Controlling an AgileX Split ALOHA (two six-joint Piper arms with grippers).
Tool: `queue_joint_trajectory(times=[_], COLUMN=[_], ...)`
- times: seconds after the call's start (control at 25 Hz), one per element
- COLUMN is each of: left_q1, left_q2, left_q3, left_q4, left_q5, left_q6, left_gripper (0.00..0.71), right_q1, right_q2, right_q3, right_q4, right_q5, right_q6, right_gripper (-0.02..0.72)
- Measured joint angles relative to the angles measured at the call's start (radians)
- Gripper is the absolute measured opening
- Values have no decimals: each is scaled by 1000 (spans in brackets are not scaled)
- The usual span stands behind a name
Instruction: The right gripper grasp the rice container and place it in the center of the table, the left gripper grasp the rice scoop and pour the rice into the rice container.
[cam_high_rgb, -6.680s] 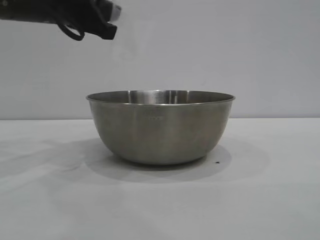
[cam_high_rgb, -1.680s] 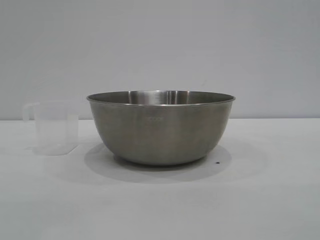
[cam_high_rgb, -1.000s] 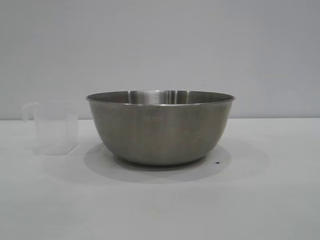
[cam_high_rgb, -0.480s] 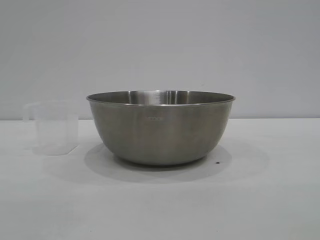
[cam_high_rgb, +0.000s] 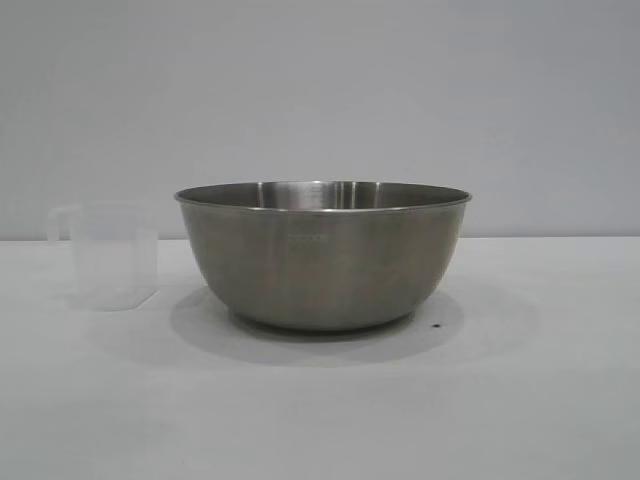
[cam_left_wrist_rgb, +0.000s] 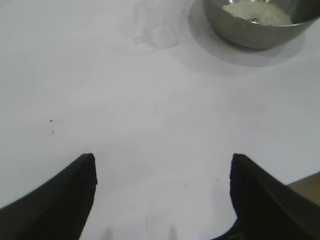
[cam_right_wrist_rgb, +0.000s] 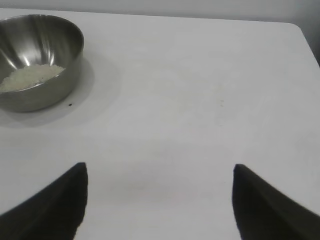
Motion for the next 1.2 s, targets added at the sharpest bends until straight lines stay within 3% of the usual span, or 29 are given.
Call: queue_joint_trajectory(times=[0.12,0.24,0.52,0.84,1.2], left_q1=[62,86,96,142,146], left_q2=[-55,-61,-62,-62,-62], left_q3=[0,0,0,0,0], left_q4=[0,0,0,0,0], left_q5=[0,0,0,0,0], left_q6=[0,0,0,0,0], left_gripper=[487,487,487,487,487], right_q1=[0,0,0,24,33], right_q2=[0,0,0,0,0], right_q3=[0,0,0,0,0], right_q4=[0,0,0,0,0], right_q5=[0,-1,-1,-1,-1], right_q6=[0,0,0,0,0], right_gripper=[535,535,535,535,535])
